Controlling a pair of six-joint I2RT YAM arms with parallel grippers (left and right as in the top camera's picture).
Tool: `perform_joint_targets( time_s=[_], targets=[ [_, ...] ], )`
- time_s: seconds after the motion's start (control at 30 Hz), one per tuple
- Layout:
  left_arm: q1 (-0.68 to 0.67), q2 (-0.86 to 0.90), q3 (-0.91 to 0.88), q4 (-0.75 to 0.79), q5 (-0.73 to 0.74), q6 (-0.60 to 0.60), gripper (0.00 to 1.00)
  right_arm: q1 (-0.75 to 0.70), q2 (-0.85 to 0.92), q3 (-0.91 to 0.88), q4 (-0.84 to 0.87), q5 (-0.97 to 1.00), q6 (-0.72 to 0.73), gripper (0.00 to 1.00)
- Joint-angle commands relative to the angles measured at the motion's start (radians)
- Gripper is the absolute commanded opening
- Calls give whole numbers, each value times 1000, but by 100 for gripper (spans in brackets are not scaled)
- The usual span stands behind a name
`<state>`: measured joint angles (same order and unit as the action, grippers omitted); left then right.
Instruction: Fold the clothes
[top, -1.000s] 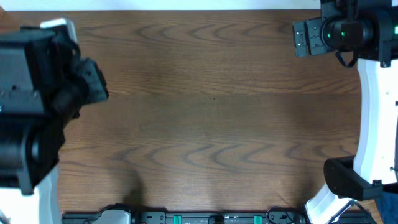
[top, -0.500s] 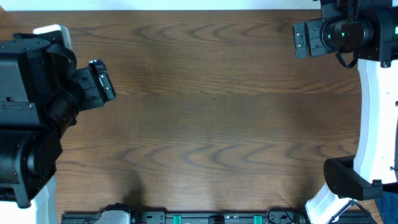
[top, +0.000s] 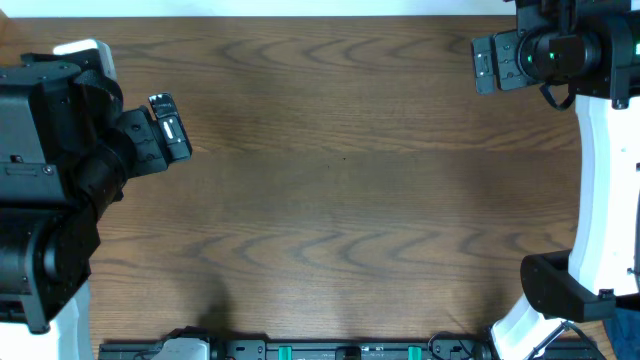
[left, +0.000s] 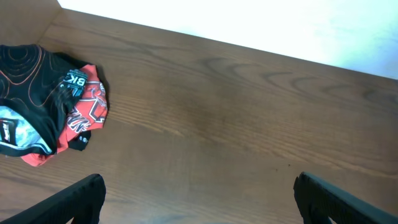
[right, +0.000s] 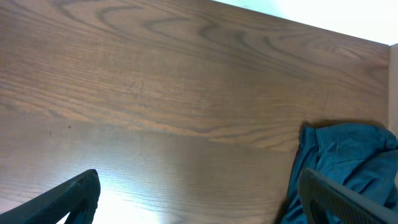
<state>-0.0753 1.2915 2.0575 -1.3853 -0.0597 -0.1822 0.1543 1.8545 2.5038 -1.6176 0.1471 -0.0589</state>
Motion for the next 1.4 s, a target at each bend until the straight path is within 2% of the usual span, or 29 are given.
perform_joint_targets(
  time_s=[0.0, 1.03, 1.17, 1.37],
  targets=[
    [-5, 4, 8, -2, -12, 6, 98, 0, -3, 8, -2, 10, 2, 99],
    [-5, -1, -7, 35, 7, -2, 98, 1, -3, 8, -2, 10, 2, 99],
    [-5, -101, -129, 172, 6, -2, 98, 1, -3, 8, -2, 10, 2, 99],
    [-5, -352, -527, 578, 7, -10, 98, 1, -3, 8, -2, 10, 2, 99]
  ],
)
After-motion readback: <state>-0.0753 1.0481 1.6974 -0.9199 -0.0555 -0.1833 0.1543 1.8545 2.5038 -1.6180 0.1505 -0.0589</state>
